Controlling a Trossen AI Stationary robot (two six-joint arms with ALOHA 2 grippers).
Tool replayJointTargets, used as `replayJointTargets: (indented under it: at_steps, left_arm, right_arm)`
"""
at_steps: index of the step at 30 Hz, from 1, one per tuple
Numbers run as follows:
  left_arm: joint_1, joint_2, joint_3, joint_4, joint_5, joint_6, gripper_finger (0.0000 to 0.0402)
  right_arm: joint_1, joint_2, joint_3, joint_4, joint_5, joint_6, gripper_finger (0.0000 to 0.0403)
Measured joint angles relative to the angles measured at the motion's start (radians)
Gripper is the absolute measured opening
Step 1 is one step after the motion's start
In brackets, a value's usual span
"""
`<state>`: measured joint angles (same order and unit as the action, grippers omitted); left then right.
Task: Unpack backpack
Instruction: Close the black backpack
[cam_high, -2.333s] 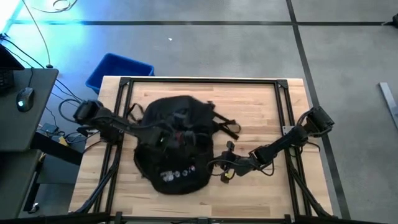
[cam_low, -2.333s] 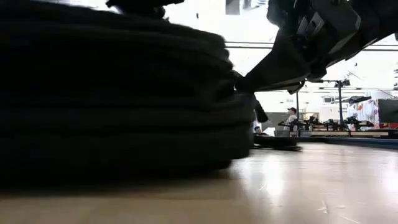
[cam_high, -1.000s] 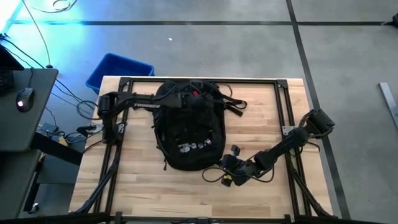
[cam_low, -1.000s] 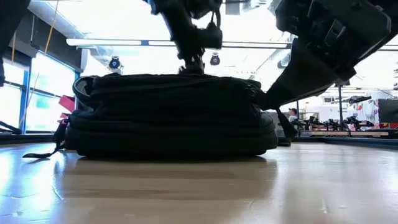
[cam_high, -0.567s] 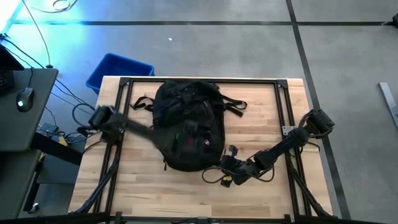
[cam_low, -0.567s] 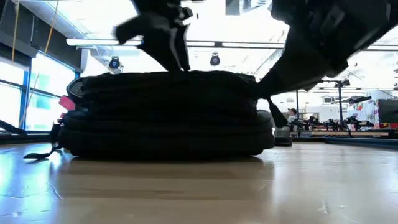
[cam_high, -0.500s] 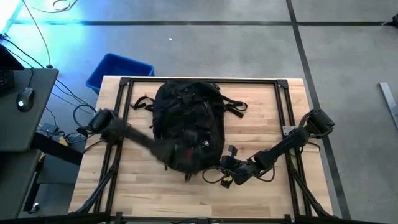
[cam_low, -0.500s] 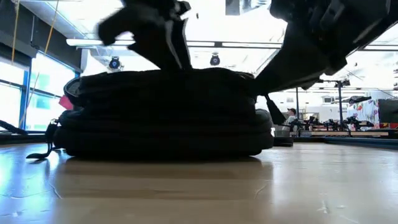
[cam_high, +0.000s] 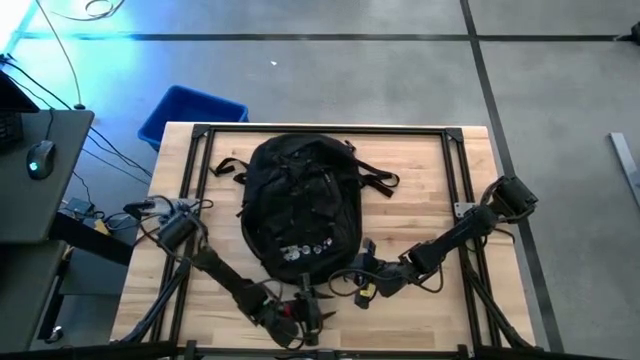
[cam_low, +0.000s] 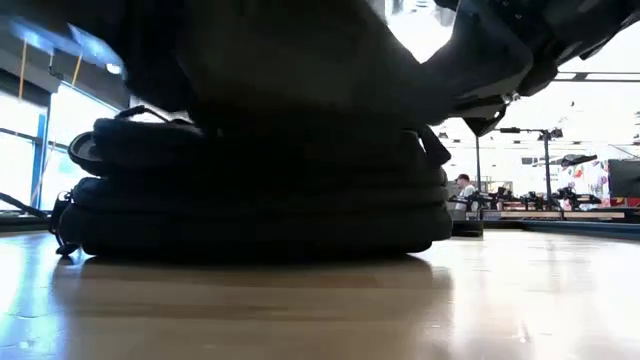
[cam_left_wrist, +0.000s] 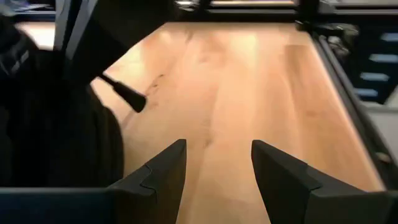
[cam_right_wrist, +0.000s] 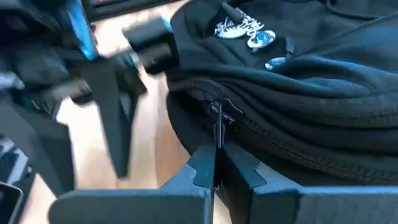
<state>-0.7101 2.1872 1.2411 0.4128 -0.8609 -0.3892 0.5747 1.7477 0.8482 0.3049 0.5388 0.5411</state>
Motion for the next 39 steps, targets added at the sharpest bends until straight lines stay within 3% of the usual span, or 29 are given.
replayJointTargets:
  at_steps: [3,13,22,29,32,37,39]
  left_arm:
    - [0.005,0.044,0.001,0.058,-0.056,-0.012,0.016]
    - [0.047,0.058,0.001,0.058,-0.098,-0.09,0.018]
    - [0.066,0.059,0.001,0.011,-0.239,-0.125,0.0188]
    - [0.084,0.059,-0.001,0.006,-0.331,-0.134,0.0187]
    - [0.092,0.059,-0.001,0.004,-0.335,-0.13,0.016]
    - [0.075,0.059,-0.001,0.001,-0.324,-0.121,0.0037]
    - [0.058,0.059,-0.001,0.001,-0.338,-0.11,0.0012]
  right_arm:
    - [0.003,0.04,0.0,0.063,0.003,-0.017,0.0001]
    - [0.002,0.117,0.0,0.22,-0.025,-0.049,0.0001]
    - [0.0,0.119,0.0,0.229,-0.026,-0.051,0.0003]
    - [0.003,0.119,0.002,0.24,-0.057,-0.053,0.0075]
    - [0.006,0.119,0.003,0.243,-0.059,-0.063,0.0106]
    - [0.013,0.118,0.003,0.234,-0.069,-0.147,0.0131]
    - [0.017,0.111,0.003,0.218,-0.095,-0.185,0.0134]
